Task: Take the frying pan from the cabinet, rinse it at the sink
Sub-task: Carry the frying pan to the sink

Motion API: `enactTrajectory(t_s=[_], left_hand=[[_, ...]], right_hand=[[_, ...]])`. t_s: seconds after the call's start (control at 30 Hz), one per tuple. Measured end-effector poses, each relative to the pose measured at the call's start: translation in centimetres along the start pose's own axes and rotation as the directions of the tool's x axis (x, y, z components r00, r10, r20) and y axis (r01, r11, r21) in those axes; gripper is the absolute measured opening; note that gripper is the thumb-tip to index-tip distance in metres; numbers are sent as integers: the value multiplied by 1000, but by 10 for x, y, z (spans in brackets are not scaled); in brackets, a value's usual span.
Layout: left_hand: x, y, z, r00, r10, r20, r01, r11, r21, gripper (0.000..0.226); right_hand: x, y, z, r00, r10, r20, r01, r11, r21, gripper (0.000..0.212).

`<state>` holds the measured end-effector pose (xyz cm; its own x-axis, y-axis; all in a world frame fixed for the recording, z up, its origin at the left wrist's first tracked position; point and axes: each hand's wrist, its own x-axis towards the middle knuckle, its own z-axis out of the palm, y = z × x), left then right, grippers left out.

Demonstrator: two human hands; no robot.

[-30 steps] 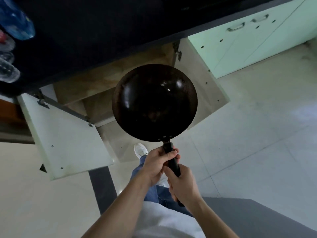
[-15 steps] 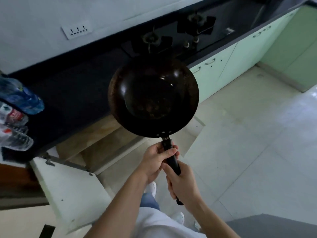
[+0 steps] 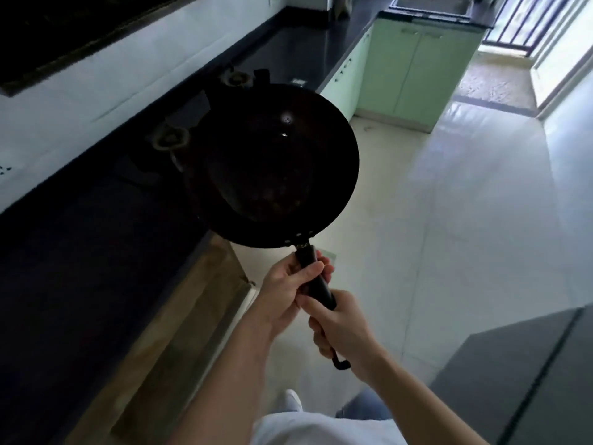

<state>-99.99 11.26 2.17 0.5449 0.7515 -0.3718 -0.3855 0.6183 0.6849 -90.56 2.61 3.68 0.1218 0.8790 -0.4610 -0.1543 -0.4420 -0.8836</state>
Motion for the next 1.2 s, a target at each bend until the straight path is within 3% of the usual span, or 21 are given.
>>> enactTrajectory(t_s=[0.27, 0.4, 0.87, 1.2], left_hand=[[59, -3, 43, 971, -178, 157, 173, 984, 50, 39], [95, -14, 64, 959, -234, 161, 213, 967, 138, 35], [282, -49, 216, 934, -310, 176, 244, 916, 318, 33], [380, -60, 296, 918, -336, 211, 244, 897, 370, 32]], right_hand=[[16, -16, -44, 991, -50, -121, 60, 995, 78, 16], [32, -17, -73, 984, -1, -177, 40, 975, 218, 20], [129, -78, -272, 964, -37, -263, 111, 956, 273, 22], [181, -118, -378, 982, -2, -187, 82, 903, 421, 19]])
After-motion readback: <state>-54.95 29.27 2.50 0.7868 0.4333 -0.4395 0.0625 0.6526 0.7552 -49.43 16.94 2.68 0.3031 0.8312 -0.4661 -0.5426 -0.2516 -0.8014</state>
